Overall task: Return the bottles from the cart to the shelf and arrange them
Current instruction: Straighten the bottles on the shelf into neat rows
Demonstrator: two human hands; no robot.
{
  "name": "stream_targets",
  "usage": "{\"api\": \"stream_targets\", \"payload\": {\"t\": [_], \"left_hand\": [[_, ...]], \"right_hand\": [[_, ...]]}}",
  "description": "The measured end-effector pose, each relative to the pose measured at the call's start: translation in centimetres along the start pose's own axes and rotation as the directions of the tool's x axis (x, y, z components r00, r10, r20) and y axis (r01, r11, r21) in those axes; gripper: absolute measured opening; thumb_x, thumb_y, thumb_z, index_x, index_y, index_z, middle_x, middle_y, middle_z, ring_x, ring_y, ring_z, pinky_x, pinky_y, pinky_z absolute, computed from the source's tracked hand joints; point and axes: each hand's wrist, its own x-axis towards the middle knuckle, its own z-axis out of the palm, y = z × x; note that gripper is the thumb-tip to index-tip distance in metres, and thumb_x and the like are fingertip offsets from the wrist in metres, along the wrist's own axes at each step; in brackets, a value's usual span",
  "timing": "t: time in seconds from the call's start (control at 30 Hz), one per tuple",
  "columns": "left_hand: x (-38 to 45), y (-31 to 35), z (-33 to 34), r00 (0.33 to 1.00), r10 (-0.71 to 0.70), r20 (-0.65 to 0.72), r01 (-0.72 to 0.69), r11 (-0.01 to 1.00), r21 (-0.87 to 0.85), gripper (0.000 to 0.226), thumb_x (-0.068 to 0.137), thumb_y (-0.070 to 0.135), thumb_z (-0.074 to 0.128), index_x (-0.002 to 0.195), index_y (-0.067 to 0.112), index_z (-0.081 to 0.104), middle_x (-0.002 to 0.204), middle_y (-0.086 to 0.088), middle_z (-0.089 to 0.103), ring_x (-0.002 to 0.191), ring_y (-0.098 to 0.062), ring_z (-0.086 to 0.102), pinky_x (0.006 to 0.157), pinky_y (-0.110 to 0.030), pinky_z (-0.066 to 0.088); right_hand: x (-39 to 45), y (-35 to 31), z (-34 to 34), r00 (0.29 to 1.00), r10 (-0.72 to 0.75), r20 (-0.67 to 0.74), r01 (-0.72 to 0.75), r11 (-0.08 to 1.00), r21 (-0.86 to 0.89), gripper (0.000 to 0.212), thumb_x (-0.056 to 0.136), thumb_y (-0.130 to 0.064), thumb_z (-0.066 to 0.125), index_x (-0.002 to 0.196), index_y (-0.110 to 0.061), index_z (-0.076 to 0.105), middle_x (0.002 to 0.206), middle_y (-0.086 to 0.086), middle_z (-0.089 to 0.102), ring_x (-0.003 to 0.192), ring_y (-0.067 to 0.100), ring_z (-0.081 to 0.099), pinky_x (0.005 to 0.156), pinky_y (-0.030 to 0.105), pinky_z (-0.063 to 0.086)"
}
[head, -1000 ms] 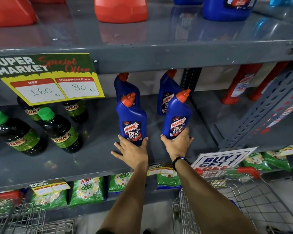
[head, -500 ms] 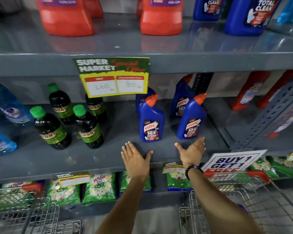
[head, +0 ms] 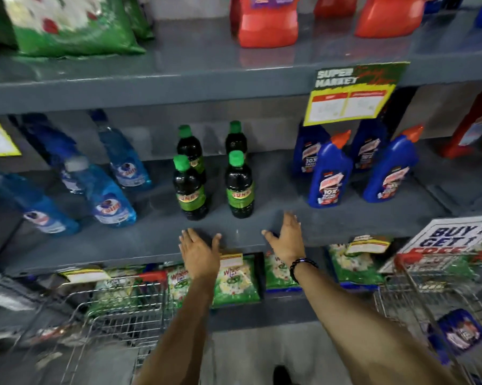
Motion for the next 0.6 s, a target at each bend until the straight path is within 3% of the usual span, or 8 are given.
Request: {"api": "stream_targets", "payload": {"t": [0.1, 0.23, 0.33, 0.47, 0.6], "left_hand": [[2.9, -1.1, -1.7, 0.998, -0.059, 0.039, 0.063, 0.990, -0.128, 0.084, 0.081, 0.038, 0.065, 0.139, -0.007, 0.025, 0.148, -0.028, 0.030, 0.138, -0.040, 0.025, 0.115, -0.050, 0.023], [5.8, -1.5, -2.5, 0.997, -0.041, 0.061, 0.055, 0.967, -0.248, 0.067, 0.066, 0.029, 0.081, 0.117, 0.000, 0.047, 0.123, -0.020, 0.054, 0.117, -0.038, 0.048, 0.098, -0.049, 0.043], [7.2, -1.6, -2.4, 0.995, -0.027, 0.092, 0.053, 0.954, -0.296, 0.082, 0.059, 0.030, 0.085, 0.127, 0.006, 0.044, 0.130, -0.016, 0.053, 0.123, -0.035, 0.045, 0.101, -0.052, 0.042], [7.9, -1.8, -1.3, 0.998, -0.053, 0.027, 0.058, 0.966, -0.251, 0.094, 0.058, 0.046, 0.081, 0.135, 0.011, 0.040, 0.138, -0.013, 0.049, 0.133, -0.034, 0.036, 0.108, -0.053, 0.035], [8.0, -1.7, -0.5, 0.992, -0.087, -0.095, 0.065, 0.973, -0.220, 0.088, 0.061, 0.057, 0.074, 0.133, 0.019, 0.042, 0.135, -0.007, 0.054, 0.132, -0.030, 0.039, 0.108, -0.052, 0.036]], "right_hand": [[1.4, -2.8, 1.7, 0.998, 0.028, 0.058, -0.033, 0.996, 0.082, 0.095, 0.076, -0.035, 0.072, 0.145, -0.005, 0.014, 0.155, 0.018, 0.016, 0.144, 0.031, 0.013, 0.119, 0.041, 0.014], [3.6, -4.6, 2.8, 0.994, 0.052, 0.094, -0.067, 0.985, 0.157, 0.100, 0.064, -0.034, 0.081, 0.142, -0.008, 0.023, 0.152, 0.016, 0.025, 0.141, 0.034, 0.017, 0.115, 0.045, 0.022], [4.7, -4.9, 3.3, 0.997, 0.019, 0.075, -0.035, 0.975, 0.220, 0.082, 0.057, -0.033, 0.084, 0.124, -0.009, 0.043, 0.135, 0.015, 0.046, 0.132, 0.035, 0.032, 0.111, 0.052, 0.028], [5.4, -4.9, 4.1, 0.997, 0.006, 0.075, -0.023, 0.972, 0.232, 0.077, 0.058, -0.036, 0.083, 0.122, -0.010, 0.049, 0.133, 0.014, 0.049, 0.133, 0.036, 0.032, 0.114, 0.051, 0.022], [5.3, -4.8, 4.8, 0.999, -0.029, -0.039, 0.036, 0.977, 0.208, 0.069, 0.057, -0.036, 0.083, 0.112, -0.005, 0.056, 0.119, 0.014, 0.059, 0.118, 0.031, 0.045, 0.110, 0.053, 0.028]]}}
